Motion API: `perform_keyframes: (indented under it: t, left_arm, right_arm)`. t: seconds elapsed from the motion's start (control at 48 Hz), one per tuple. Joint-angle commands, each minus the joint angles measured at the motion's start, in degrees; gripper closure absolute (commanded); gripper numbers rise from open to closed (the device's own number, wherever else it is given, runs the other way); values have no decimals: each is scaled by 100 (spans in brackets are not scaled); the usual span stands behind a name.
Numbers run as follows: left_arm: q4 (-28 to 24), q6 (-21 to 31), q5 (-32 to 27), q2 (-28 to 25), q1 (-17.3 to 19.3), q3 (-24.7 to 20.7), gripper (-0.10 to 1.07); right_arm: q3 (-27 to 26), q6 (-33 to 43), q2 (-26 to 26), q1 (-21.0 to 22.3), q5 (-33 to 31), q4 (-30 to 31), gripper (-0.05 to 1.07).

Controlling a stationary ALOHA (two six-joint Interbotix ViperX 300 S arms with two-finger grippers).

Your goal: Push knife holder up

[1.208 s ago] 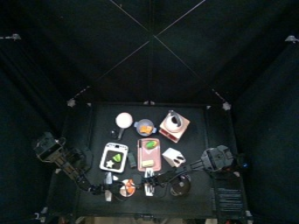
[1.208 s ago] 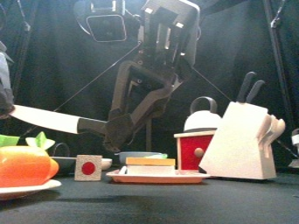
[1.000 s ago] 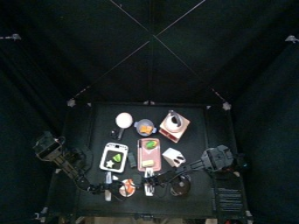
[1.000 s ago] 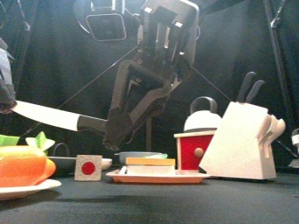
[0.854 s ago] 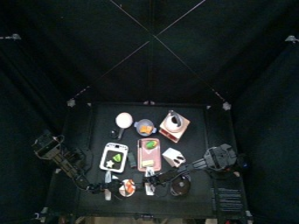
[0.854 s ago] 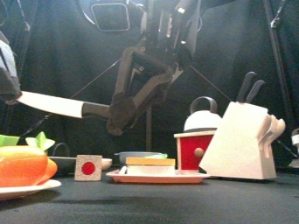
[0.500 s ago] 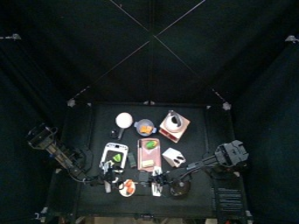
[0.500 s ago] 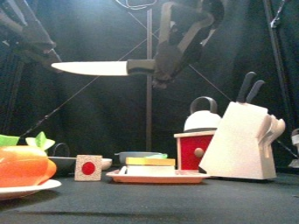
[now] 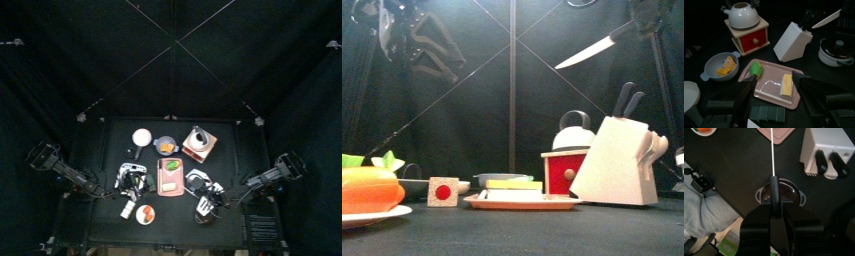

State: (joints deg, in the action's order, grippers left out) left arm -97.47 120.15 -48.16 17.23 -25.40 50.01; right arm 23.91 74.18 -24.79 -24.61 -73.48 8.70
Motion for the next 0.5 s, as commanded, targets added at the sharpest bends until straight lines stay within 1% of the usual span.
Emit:
perform_keyframes:
  t: [0.0,0.062,0.167,0.229,0.271,0.375,0.479]
  left_arm:
    - [-316,316,-18,-220,149,-246,5]
    - [-439,466,-18,-475,299,-387,5]
    - [-448,492,-18,-782,562,-562,5]
    - [-448,501,-9,-932,668,-677,5]
    - [-448,510,-18,-1063,747,-773,5]
    - [-431,527,-79,-1494,993,-1099,5]
    - [-431,536,-79,-1960,1213,-1503,5]
  right_arm:
    - [334,334,-519,35,-149,-79,56]
    - [615,642,-861,26,-237,-105,56]
    - [800,870,-1345,-70,-264,-44,56]
    - [967,993,-1538,-70,-272,-132,56]
    - [1090,1090,-1617,-35,-272,-308,56]
    - [1371,1107,-1591,149,-360,-809,56]
    - [1617,1055,-1468,299,-229,-1081,56]
